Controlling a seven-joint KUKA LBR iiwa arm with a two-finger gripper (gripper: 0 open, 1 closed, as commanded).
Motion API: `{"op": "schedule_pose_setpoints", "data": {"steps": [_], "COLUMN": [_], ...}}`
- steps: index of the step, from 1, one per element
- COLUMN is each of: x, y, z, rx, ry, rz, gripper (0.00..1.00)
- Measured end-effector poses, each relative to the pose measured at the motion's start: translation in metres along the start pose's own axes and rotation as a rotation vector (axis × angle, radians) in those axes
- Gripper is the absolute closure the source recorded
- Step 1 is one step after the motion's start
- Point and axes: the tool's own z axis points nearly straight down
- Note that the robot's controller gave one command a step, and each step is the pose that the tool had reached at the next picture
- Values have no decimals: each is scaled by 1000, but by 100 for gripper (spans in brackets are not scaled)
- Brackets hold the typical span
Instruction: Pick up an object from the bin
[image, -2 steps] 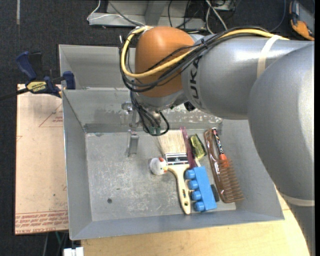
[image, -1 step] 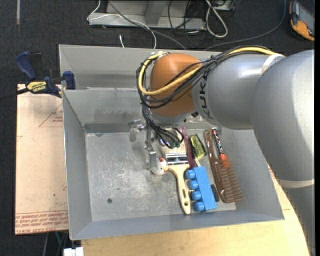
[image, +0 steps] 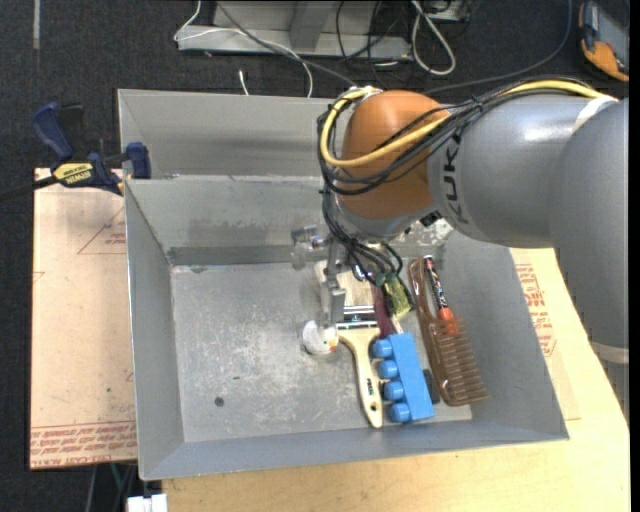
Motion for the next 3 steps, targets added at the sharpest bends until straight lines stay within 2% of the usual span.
{"op": "schedule_pose_setpoints", "data": {"steps": [1,2,3], "x": [-19,38,27], "y": [-41,-48,-36], "z": [37,64,64], "rx": [-2,-4,-7], "ry": [10,-1,8], "rz": [-288,-10,-419], "gripper": [0,0,100]}}
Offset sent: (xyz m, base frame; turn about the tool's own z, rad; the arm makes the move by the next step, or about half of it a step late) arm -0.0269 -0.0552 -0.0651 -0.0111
